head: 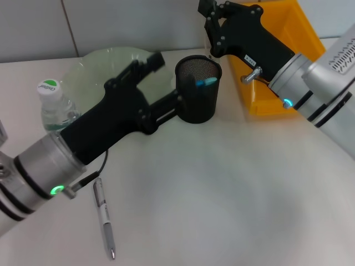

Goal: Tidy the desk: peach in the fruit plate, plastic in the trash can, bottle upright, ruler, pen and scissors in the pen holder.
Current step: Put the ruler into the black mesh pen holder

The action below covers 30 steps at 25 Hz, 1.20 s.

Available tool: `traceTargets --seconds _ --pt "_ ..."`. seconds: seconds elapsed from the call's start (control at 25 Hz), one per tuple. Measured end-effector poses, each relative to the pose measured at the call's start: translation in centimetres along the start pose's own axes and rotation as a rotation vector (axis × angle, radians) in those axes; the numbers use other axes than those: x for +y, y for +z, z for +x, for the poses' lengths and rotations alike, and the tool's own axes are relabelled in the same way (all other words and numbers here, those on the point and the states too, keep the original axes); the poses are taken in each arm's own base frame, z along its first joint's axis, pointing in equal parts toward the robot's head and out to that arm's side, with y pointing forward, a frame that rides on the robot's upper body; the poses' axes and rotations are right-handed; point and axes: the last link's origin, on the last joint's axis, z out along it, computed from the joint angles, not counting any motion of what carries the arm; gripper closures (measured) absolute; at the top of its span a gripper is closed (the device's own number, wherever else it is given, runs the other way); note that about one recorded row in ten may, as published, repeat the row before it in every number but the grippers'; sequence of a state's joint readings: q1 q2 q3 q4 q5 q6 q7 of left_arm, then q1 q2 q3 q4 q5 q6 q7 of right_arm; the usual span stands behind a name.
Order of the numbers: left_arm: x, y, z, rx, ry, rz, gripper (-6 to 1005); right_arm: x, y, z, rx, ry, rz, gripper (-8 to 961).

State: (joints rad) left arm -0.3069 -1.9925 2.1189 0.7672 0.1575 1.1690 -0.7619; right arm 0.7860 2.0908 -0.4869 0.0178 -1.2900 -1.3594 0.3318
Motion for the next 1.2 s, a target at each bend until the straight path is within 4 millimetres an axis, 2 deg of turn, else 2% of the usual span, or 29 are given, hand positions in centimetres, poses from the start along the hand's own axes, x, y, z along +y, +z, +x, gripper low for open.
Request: traceTargets --seconds 0.08,0.24,0.36,0.44,0.48,0.56,0.6,1.2 --pt "-0.9 -1.5 -0.1 -0.105 -0.063 -0.035 168 -0.3 0.4 0.4 0.034 0.006 0.023 942" --pt "-1.2 -2.0 -0.1 -0.133 -0.075 -0.043 168 -0.4 0.9 0.9 0.077 0.008 0.035 942" --pt "-1.6 -4.0 -0.4 -0.281 -0.093 -0.106 168 -0.6 1.4 1.0 0.098 0.015 0.043 943" --pt "-1.6 -4.0 -0.4 -0.281 -0.093 -0.106 168 -0.6 1.8 1.1 0.109 0.016 0.043 943" --pt "-1.9 -4.8 -0.4 -0.343 -0.090 -0.136 168 -0.7 2.1 1.3 0.131 0.015 0.046 943" --pt "-1.9 -4.8 -0.4 -0.343 -0.090 -0.136 168 -0.7 2.2 1.4 0.139 0.018 0.047 943" --pt "-2.3 -5.5 0.0 -0.380 -0.095 -0.157 168 -0.7 2.3 1.4 0.146 0.021 0.048 943" --pt "-1.9 -6.6 0.7 -0.350 -0.112 -0.184 168 -0.5 2.8 2.8 0.250 0.031 0.058 942"
